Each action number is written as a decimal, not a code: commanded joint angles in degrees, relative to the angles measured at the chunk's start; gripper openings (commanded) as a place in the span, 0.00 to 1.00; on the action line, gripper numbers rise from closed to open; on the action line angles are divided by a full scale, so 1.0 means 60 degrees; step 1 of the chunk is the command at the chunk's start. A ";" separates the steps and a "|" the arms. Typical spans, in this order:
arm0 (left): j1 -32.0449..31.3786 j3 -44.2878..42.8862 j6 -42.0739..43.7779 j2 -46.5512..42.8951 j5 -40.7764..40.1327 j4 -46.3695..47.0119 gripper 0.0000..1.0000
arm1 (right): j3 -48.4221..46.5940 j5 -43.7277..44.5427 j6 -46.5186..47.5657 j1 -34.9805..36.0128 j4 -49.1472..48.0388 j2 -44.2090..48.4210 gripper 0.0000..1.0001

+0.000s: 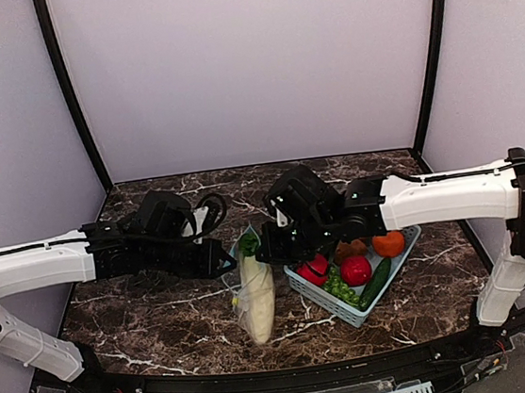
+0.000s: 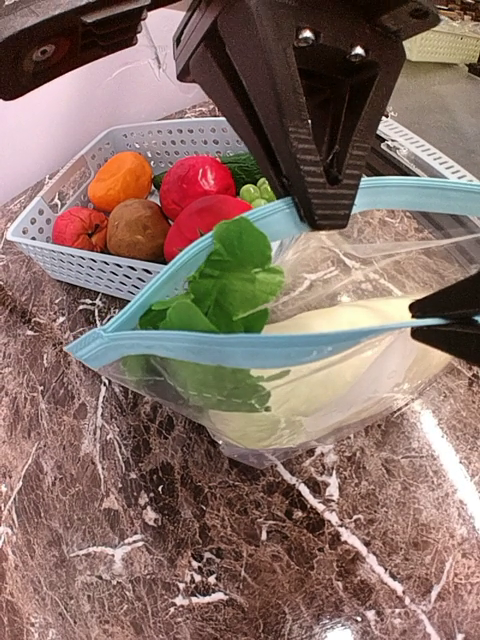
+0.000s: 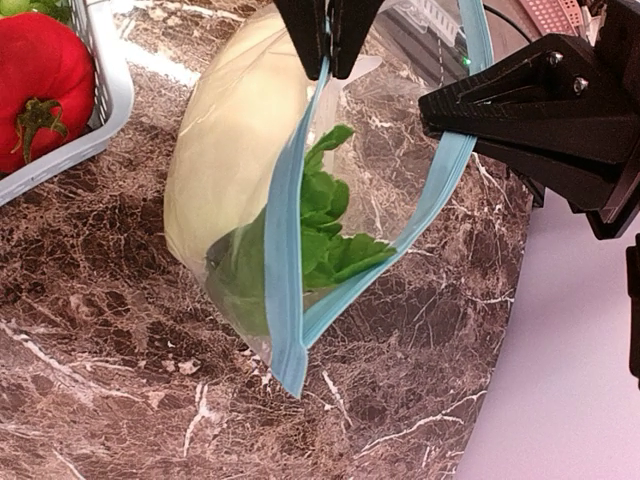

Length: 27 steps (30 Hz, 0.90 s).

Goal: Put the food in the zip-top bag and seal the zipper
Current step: Adjust the zipper food storage bag at the center of the board, then pick up the fake fruit from the bin.

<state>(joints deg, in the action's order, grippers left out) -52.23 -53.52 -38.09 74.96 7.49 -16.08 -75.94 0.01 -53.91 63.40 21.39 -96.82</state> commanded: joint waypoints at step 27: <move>0.0683 -0.0191 0.0643 -0.0732 0.0298 -0.0419 0.01 | 0.2579 0.1536 0.2065 -0.2849 0.3092 0.3036 0.54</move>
<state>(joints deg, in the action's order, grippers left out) -48.60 -55.48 -34.65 71.94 8.16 -18.09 -61.43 9.80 -44.27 48.69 39.44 -77.12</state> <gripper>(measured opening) 0.009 0.533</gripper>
